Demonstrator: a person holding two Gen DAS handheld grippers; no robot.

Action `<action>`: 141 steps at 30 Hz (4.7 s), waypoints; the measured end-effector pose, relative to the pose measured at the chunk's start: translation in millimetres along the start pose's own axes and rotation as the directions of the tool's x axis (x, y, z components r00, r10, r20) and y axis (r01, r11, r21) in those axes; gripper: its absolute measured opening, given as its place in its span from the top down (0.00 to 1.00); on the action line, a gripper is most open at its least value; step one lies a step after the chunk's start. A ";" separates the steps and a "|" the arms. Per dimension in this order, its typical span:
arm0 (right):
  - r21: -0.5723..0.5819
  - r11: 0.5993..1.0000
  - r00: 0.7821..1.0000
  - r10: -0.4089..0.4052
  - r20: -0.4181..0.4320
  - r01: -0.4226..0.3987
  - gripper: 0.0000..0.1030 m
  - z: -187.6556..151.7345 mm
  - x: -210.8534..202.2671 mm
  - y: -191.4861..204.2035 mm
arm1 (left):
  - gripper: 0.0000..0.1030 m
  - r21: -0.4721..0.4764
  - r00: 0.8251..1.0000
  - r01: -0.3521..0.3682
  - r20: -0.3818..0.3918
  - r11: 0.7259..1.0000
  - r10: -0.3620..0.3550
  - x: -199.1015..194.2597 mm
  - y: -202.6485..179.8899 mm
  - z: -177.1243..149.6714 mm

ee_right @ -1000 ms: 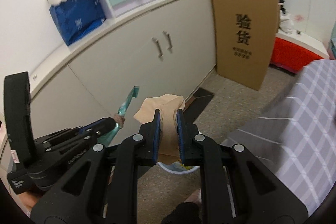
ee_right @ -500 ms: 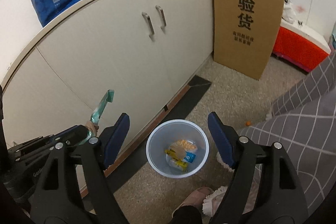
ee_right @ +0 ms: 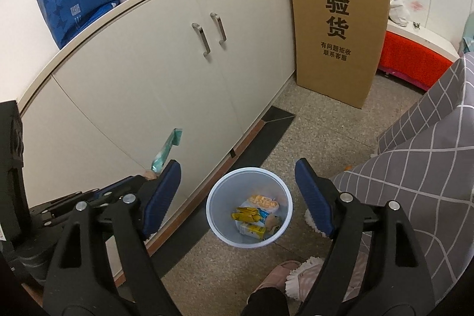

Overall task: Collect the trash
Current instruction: 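Carry paper and tube to the wastebasket and open both tools to drop them, then return to the table and grasp the green leafy sprig with the right tool, then grasp the orange-and-blue snack wrapper with the left tool while the right holds the sprig, then carry wrapper and sprig to the wastebasket and open both tools to drop them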

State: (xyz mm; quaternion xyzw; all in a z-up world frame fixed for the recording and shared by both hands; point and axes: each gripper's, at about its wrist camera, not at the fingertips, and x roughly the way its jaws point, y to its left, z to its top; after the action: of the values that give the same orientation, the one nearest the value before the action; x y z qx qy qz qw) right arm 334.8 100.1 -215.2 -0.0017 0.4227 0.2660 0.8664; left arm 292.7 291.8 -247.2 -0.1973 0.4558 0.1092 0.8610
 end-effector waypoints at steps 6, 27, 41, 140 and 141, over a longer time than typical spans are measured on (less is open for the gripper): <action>0.055 0.998 0.999 0.013 0.052 -0.016 0.24 3.3 -14.7 -11.0 | 0.92 0.021 1.000 0.022 -0.007 1.000 -0.022 6.3 -13.2 11.0; 0.110 0.994 0.996 0.009 0.084 -0.018 0.23 4.0 -54.2 -31.4 | 0.42 0.022 0.997 0.070 0.010 0.997 -0.070 -14.8 -34.8 7.0; 0.131 0.991 0.983 -0.010 0.183 -0.014 0.21 -0.1 -138.4 -53.1 | 0.36 0.091 0.986 0.122 0.102 0.988 -0.131 -89.1 -91.4 -7.8; 0.011 1.000 0.988 0.017 0.156 -0.019 0.89 36.9 -156.7 -41.9 | 0.66 0.177 0.986 0.082 0.126 0.981 -0.106 -101.9 -107.4 6.1; 0.002 1.000 0.989 0.023 0.144 -0.024 0.89 38.3 -147.2 -34.4 | 0.66 0.159 0.988 0.074 0.122 0.984 -0.094 -97.7 -96.3 7.8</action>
State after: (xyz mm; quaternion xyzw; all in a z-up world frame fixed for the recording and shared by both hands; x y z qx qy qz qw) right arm 304.9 11.6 -90.2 0.0241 0.3593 0.2750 0.8914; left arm 279.2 207.9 -139.2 -0.1419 0.3974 0.0496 0.9052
